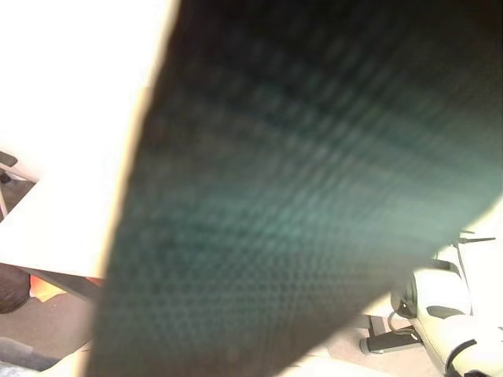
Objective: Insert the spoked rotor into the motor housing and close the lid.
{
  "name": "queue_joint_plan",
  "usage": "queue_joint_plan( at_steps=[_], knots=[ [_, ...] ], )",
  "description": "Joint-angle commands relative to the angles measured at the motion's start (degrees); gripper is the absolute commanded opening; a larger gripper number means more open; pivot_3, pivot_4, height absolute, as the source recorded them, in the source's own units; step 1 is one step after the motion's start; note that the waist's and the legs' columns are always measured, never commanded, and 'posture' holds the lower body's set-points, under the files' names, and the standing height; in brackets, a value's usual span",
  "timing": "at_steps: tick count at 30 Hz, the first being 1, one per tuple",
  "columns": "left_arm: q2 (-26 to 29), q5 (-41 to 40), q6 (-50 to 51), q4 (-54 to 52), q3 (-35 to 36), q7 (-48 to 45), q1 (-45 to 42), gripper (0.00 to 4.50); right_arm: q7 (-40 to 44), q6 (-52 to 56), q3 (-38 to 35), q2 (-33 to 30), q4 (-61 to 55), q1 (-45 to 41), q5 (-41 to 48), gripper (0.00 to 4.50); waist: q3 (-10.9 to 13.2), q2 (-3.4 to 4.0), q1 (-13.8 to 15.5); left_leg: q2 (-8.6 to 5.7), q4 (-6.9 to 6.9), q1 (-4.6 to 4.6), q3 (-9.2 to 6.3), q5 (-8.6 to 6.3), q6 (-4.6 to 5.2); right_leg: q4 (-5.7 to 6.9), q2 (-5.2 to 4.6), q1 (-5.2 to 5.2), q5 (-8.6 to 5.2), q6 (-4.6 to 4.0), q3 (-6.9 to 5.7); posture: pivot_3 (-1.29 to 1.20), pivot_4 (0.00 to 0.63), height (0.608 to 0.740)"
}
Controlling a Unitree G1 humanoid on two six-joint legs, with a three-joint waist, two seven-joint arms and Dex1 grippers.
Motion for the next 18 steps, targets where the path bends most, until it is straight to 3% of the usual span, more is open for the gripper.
queue_joint_plan(
  at_steps=[1,10,18],
  knots=[
    [-0.2,1.6,1.8,2.4,-2.4,0.2,1.0,0.0,-1.5,-4.4,2.4,-1.9,-0.1,1.2,-2.6,4.49,0.0,0.0,0.0,0.0,0.0,0.0,0.0,0.0,0.0,0.0,0.0,0.01,-0.05,0.08,0.0,0.0,0.0,0.74],
    [-0.2,1.6,1.6,3.0,-2.9,-0.2,0.5,0.0,-4.4,-14.4,6.8,-3.5,0.8,3.5,-6.2,4.49,0.0,-0.02,0.0,-0.1,0.0,0.09,0.02,0.0,0.01,-0.1,-0.15,0.23,-0.18,0.31,0.0,0.0,0.0,0.74],
    [-0.7,1.5,0.8,3.9,-2.7,0.0,0.1,0.0,-9.0,-16.1,4.1,-3.0,1.3,2.7,-5.2,4.49,0.0,-0.02,0.0,-0.29,0.0,-0.01,0.01,0.01,0.03,-0.46,-0.34,0.36,-0.25,0.43,0.02,0.0,0.0,0.74]
  ],
)
